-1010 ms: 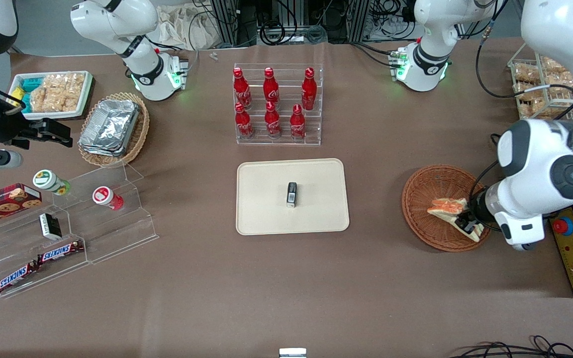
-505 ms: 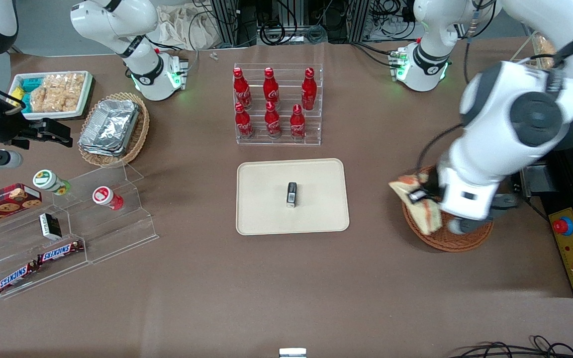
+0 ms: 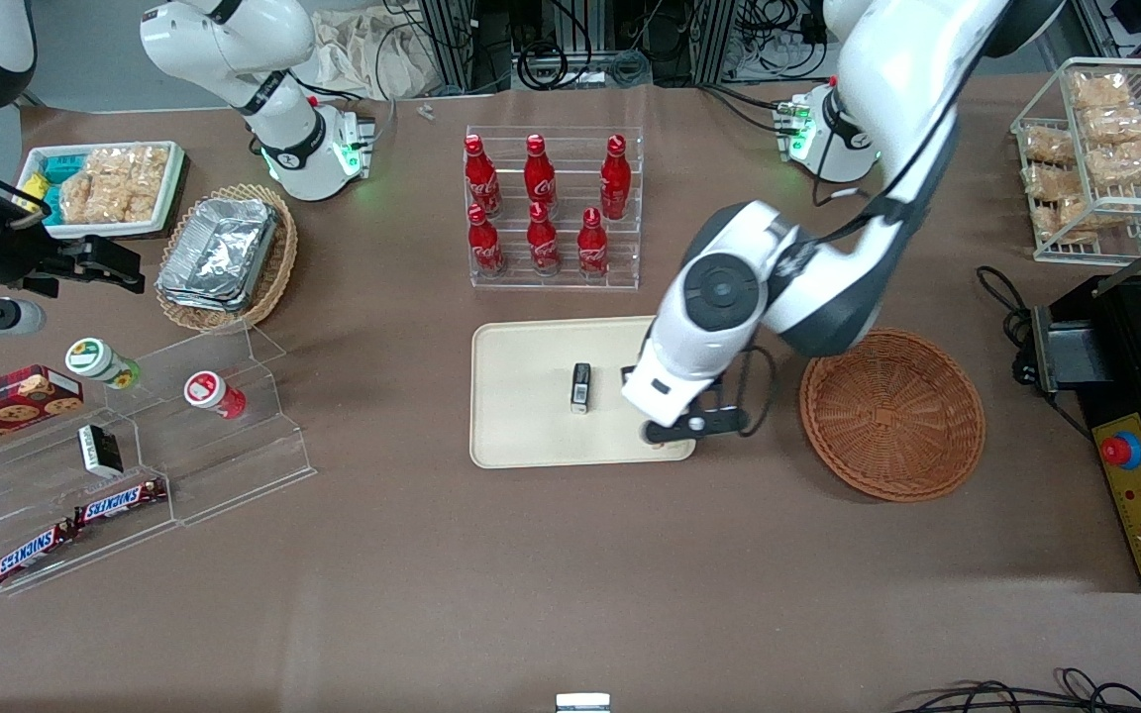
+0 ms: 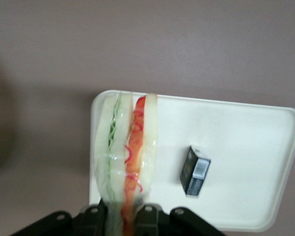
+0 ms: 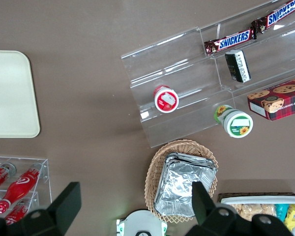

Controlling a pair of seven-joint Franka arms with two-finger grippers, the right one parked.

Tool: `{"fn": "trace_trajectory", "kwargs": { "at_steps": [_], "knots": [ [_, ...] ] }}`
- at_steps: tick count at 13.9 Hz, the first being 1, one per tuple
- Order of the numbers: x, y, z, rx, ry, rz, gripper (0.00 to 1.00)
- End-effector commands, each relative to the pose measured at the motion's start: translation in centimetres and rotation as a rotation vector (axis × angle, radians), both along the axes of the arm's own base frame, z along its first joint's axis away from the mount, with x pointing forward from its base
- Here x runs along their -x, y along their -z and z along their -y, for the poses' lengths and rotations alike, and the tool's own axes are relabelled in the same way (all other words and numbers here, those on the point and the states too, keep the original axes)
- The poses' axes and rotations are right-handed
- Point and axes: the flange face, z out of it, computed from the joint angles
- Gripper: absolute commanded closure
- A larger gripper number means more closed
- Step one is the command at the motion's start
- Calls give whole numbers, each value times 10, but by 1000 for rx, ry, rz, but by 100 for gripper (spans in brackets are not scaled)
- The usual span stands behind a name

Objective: Place sandwich from basket to tray
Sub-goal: 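Carry the sandwich over the beige tray beside the black box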

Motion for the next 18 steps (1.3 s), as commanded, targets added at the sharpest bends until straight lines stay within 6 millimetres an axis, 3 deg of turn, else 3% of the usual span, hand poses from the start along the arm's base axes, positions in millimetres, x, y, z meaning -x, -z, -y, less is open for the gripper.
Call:
{"fn": "trace_trajectory", "kwargs": {
  "at_steps": [1, 4, 9, 10, 11, 12, 15, 18],
  "knots": [
    [12, 56, -2, -51, 95, 10, 100],
    [22, 87, 4, -85, 135, -17, 100],
    [26, 104, 7, -89, 140, -41, 96],
    [25, 108, 8, -87, 142, -41, 76],
    [25, 111, 7, -84, 141, -40, 45],
    [23, 112, 7, -85, 146, -29, 0],
    [13, 93, 3, -80, 114, -3, 0],
    [-3, 33, 3, -48, 92, 82, 0]
  ]
}}
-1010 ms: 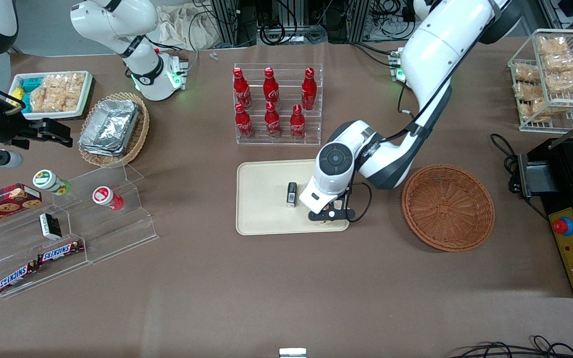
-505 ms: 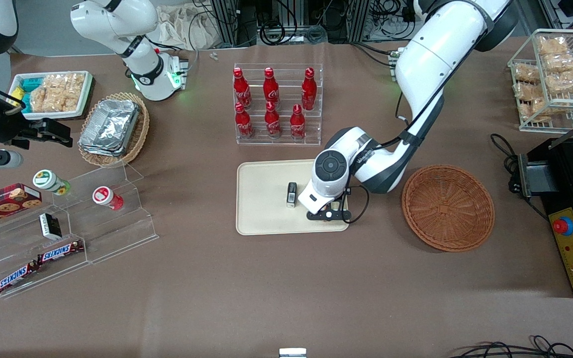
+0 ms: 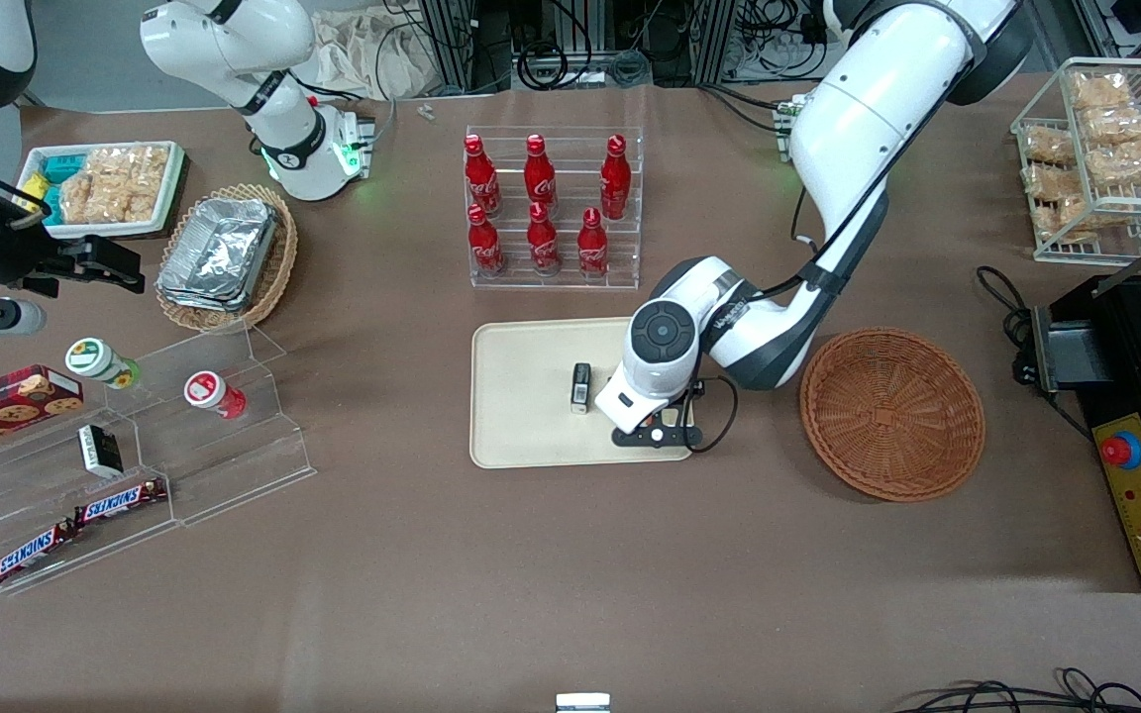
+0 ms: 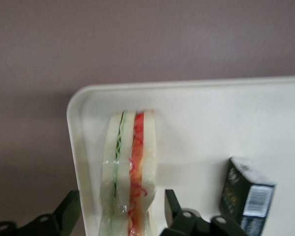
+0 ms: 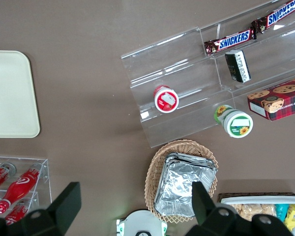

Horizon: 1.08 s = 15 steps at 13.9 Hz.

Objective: Place sandwich from basket to tray

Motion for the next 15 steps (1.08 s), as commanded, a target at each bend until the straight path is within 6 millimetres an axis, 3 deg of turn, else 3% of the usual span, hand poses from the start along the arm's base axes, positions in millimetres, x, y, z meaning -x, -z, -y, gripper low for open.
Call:
{"fn": "trace_trajectory", "kwargs": {
  "at_steps": [1, 5, 9, 10, 12, 15],
  "knots": [
    [-13, -73, -12, 4, -20, 92, 0],
    [-21, -177, -73, -5, -43, 97, 0],
    [-15, -261, -159, 10, 90, 18, 0],
    [-16, -272, -185, 18, 122, -3, 0],
    [-25, -275, -234, 26, 165, -55, 0],
    [-38, -292, -286, 29, 191, -66, 0]
  ]
}}
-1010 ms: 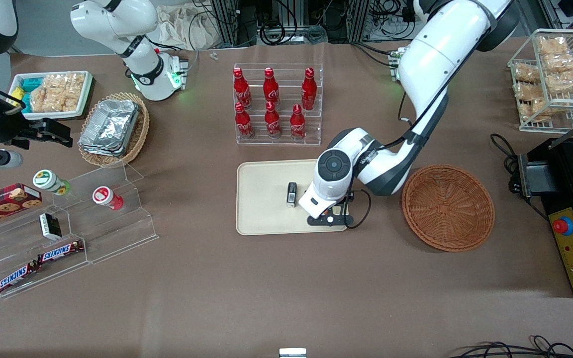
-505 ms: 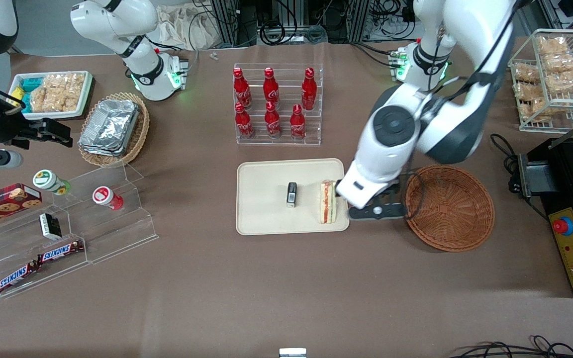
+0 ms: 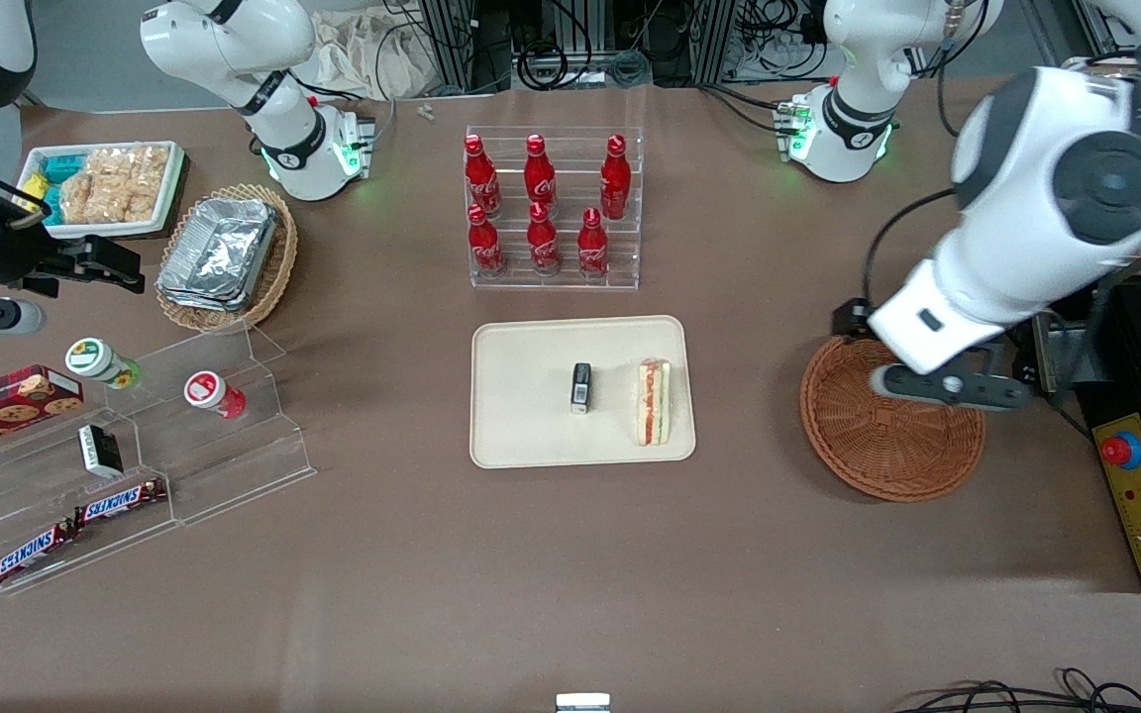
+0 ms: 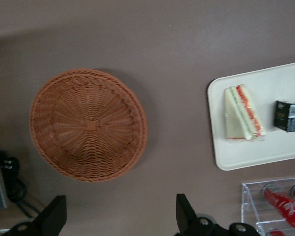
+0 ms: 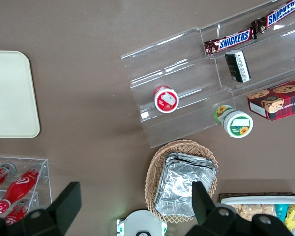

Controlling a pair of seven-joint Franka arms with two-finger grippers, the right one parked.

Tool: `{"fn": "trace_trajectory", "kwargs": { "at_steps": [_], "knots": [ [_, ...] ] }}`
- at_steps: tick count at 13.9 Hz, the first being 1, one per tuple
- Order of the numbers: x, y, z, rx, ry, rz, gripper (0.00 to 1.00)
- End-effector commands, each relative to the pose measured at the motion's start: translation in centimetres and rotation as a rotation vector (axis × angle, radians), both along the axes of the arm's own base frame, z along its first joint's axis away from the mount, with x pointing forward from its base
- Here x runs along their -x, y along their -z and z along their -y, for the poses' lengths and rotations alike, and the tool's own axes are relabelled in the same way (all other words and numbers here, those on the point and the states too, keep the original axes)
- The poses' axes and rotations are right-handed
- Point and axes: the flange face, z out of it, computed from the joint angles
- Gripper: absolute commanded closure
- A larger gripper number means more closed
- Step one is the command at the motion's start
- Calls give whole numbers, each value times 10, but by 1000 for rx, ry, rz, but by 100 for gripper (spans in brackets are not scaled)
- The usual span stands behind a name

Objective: Place sandwich from basket to tray

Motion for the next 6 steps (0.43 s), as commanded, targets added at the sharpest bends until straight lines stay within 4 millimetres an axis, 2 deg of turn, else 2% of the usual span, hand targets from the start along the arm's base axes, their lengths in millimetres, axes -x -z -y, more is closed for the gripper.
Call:
{"fn": "trace_trajectory", "kwargs": {
  "at_steps": [1, 3, 4, 5, 6],
  "knots": [
    [-7, -10, -30, 18, 27, -17, 0],
    [-13, -12, -45, 25, 69, -13, 0],
    [-16, -12, -68, 30, 66, -19, 0],
    [-15, -11, -79, 35, 81, -36, 0],
    [-14, -10, -81, 37, 106, -50, 0]
  ]
}}
